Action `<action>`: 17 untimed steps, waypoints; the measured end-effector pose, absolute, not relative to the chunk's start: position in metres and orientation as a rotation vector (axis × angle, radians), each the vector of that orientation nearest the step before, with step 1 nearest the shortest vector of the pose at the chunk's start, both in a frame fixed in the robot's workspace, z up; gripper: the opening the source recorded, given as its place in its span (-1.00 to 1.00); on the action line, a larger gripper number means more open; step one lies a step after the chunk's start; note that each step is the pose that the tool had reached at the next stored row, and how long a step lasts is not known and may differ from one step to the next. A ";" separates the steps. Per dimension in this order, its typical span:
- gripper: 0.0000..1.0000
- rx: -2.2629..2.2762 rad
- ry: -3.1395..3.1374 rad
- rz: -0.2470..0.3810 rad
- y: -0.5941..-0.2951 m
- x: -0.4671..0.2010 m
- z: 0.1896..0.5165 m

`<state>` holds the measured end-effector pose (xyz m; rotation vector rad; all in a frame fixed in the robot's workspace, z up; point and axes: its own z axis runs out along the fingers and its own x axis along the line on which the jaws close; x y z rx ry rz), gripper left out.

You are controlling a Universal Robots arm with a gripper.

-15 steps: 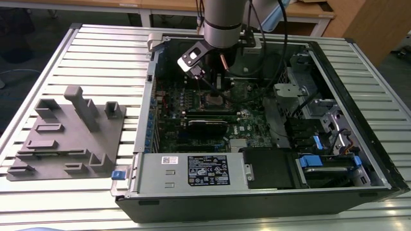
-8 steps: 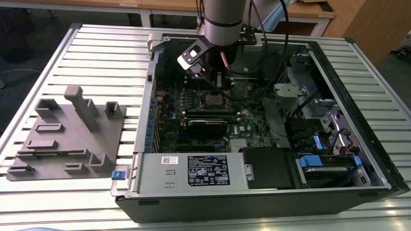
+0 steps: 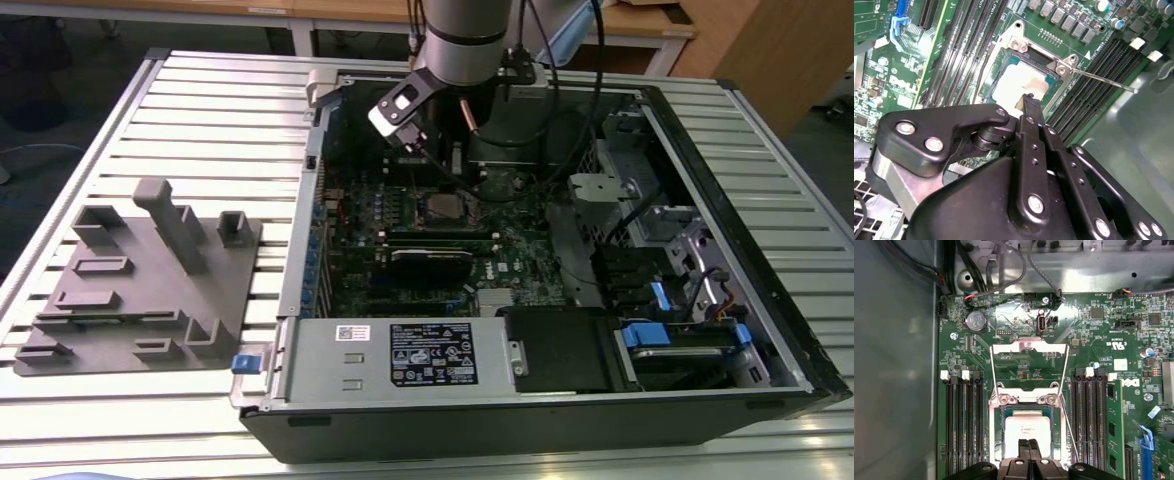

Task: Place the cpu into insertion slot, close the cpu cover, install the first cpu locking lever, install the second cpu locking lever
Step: 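Close the cpu cover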

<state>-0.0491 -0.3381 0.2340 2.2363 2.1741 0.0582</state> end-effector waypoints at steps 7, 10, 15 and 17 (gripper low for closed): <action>-0.79 2.237 2.175 0.060 -0.338 -0.049 0.244; -0.79 2.238 2.175 0.061 -0.338 -0.049 0.248; -0.79 2.238 2.176 0.062 -0.338 -0.049 0.254; -0.79 2.238 2.176 0.062 -0.338 -0.049 0.256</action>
